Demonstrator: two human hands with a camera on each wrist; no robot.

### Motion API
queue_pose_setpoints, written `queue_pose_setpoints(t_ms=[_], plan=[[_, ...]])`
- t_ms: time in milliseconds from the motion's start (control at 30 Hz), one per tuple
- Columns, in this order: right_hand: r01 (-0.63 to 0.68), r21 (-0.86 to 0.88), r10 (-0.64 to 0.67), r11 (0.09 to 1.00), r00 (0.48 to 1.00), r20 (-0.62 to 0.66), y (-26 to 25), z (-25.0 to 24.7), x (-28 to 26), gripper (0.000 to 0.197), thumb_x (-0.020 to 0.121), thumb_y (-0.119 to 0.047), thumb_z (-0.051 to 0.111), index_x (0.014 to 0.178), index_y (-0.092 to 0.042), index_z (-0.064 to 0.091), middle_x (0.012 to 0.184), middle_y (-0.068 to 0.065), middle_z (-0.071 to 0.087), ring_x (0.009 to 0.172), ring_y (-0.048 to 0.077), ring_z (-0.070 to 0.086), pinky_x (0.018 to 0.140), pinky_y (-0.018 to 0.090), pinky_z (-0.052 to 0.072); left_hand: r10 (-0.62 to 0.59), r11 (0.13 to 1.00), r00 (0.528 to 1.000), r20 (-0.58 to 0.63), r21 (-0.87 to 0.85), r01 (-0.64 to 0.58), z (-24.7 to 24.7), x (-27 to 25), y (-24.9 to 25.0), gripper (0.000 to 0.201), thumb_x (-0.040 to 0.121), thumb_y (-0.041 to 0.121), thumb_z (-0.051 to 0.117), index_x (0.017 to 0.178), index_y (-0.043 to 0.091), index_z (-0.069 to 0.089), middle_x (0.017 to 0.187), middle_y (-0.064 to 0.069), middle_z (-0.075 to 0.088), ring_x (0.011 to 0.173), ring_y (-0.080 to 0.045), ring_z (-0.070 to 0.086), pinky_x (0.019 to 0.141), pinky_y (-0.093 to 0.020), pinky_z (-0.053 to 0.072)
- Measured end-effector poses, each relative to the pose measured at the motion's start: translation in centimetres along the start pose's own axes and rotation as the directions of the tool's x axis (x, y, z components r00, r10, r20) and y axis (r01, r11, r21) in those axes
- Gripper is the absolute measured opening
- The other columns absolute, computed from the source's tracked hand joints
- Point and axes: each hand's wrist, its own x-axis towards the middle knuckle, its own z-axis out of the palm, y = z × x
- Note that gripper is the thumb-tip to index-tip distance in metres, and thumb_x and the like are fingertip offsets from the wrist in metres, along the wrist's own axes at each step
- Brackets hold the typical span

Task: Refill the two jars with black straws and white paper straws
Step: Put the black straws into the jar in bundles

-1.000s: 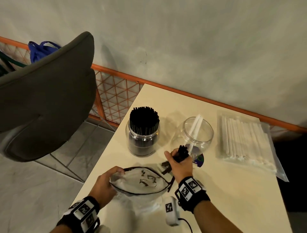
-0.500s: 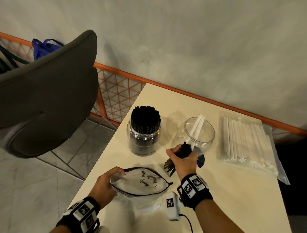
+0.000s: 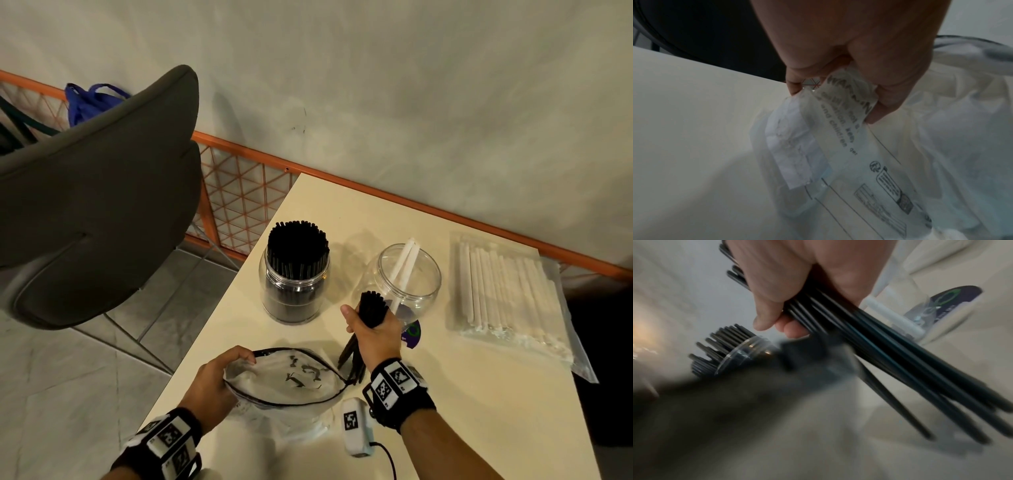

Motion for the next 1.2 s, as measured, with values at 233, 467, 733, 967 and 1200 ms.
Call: queue_pose_setpoints(t_ms=[233,467,733,967,1200], plan=[[0.252,0.132,-0.271,0.959,0.949,0.162,-12.5,2.6,1.5,0.032,0.08,-0.007,0.079,0.065,-0.017,0.052,0.052,0.001,0.05,0.047,0.017,0.048,0.054,0.027,0.047,-0.038,0.999,0.999,-0.004,-0.005,0.038,0.1,0.5,-0.3,0.047,0.065,-0.011,0.057,0.087,0.031,0.059,0.085,0.011,0.067,0.08,-0.016,0.063,0.063,-0.021,0.049],[0.323,0.224,-0.377,0.919,0.886,0.271,-18.4,7.5,3.9,0.031,0.081,0.002,0.074,0.068,-0.011,0.049,0.048,0.003,0.048,0.046,0.021,0.047,0.067,0.041,0.054,-0.024,0.995,1.0,0.015,-0.094,0.026,0.0,0.6,0.0,0.033,0.063,0.003,0.052,0.083,0.029,0.059,0.08,0.004,0.067,0.076,-0.021,0.061,0.061,-0.028,0.05],[0.35,0.133,-0.375,0.927,0.866,0.332,-19.1,9.3,5.4,0.027,0.079,-0.007,0.078,0.073,-0.011,0.052,0.055,0.013,0.05,0.051,0.024,0.051,0.061,0.037,0.051,-0.027,0.989,0.999,0.018,-0.148,0.029,-0.2,0.8,-0.8,0.033,0.062,0.005,0.048,0.083,0.027,0.06,0.077,0.0,0.066,0.066,-0.014,0.054,0.059,-0.025,0.045],[0.341,0.135,-0.363,0.93,0.81,0.46,-19.0,10.0,5.9,0.03,0.077,-0.003,0.081,0.071,-0.007,0.051,0.054,0.013,0.05,0.047,0.022,0.05,0.064,0.026,0.051,-0.021,0.987,0.999,0.026,-0.159,0.025,-0.4,0.8,-0.9,0.026,0.064,0.012,0.049,0.085,0.023,0.06,0.078,-0.002,0.066,0.066,-0.012,0.053,0.06,-0.03,0.049],[0.314,0.127,-0.33,0.941,0.762,0.557,-19.5,10.3,6.0,0.038,0.074,-0.001,0.082,0.064,-0.015,0.048,0.054,0.003,0.051,0.049,0.018,0.051,0.065,0.029,0.052,-0.024,0.99,0.999,0.033,-0.139,0.028,-0.5,1.0,-1.1,0.028,0.068,0.003,0.054,0.084,0.024,0.06,0.08,-0.001,0.067,0.068,-0.013,0.056,0.063,-0.031,0.05]])
